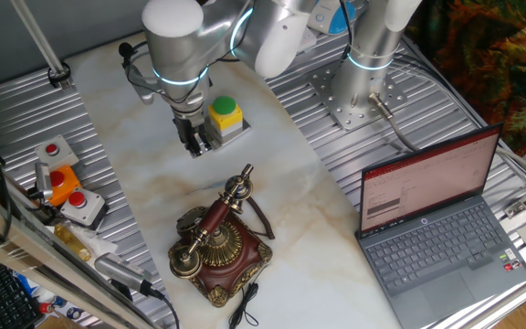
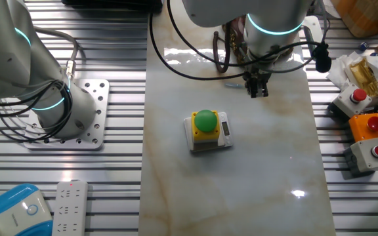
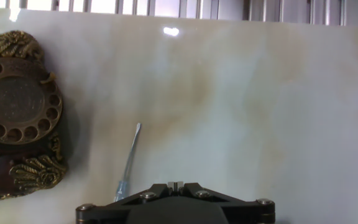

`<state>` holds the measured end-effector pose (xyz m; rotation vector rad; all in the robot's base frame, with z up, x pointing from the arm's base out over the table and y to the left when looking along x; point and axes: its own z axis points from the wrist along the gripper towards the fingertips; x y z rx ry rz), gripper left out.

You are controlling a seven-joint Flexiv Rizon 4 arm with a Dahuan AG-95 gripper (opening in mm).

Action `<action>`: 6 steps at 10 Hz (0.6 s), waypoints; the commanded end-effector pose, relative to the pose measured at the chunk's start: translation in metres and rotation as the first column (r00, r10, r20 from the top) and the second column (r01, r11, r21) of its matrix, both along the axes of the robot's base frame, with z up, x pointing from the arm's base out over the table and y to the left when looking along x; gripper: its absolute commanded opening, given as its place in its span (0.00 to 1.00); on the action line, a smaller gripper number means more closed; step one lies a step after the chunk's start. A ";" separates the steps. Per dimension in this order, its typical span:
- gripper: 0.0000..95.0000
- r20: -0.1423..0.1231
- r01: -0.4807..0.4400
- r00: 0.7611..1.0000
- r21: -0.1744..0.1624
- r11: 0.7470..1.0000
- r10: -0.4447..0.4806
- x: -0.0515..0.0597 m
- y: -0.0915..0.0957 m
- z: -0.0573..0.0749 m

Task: Dial a number on an old rotary phone

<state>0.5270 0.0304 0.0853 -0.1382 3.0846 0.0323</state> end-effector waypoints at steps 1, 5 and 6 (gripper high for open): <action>0.00 0.006 -0.010 1.000 0.007 1.000 0.010 -0.001 0.001 -0.001; 0.00 -0.002 -0.027 1.000 0.002 1.000 0.027 -0.005 0.002 -0.002; 0.00 -0.002 -0.026 1.000 0.004 1.000 0.026 -0.007 0.003 -0.002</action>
